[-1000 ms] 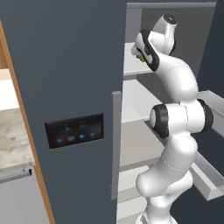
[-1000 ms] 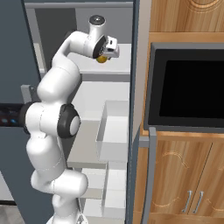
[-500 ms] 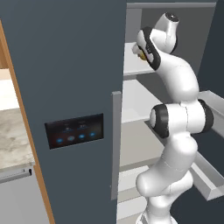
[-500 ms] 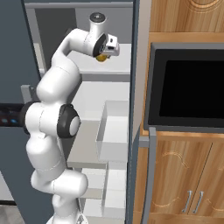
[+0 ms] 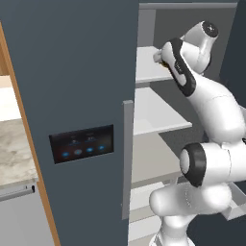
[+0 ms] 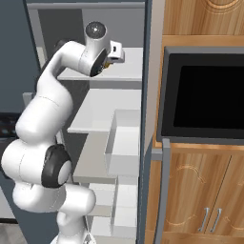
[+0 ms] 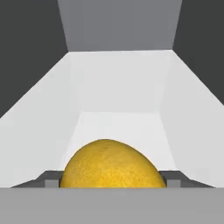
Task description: Grab the lemon and lime from the fridge, place them in the blender, close the lid, and turn on the blender to create a marinade.
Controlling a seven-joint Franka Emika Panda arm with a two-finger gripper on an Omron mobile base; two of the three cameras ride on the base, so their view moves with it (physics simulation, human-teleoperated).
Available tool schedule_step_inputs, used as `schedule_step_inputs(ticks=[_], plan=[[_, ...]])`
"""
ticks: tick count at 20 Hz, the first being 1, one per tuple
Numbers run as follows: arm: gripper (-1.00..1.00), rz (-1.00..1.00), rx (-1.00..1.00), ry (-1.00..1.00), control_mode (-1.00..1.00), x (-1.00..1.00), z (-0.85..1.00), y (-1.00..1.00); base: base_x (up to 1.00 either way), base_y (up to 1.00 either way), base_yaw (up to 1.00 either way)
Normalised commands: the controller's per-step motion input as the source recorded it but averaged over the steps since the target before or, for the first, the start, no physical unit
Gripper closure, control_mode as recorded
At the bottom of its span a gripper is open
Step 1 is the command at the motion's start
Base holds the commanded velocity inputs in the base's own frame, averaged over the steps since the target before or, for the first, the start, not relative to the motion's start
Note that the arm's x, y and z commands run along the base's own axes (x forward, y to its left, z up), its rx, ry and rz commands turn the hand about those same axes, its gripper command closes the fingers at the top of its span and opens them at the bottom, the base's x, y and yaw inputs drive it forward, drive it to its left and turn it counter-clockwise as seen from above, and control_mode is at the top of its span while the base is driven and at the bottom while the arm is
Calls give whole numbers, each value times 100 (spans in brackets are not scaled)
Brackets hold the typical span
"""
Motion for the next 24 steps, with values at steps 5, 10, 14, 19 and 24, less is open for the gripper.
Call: schedule_step_inputs(ticks=[5,10,14,19,24], plan=[[100,0,0,-1,-100,-100,26,17,0,0,0],[100,0,2,0,-100,-100,1,27,0,0,0],[100,-2,0,1,-100,-100,-9,34,0,0,0],[100,-5,0,0,-100,-100,-27,29,0,0,0],[100,-6,0,8,-100,-100,-32,17,0,0,0]])
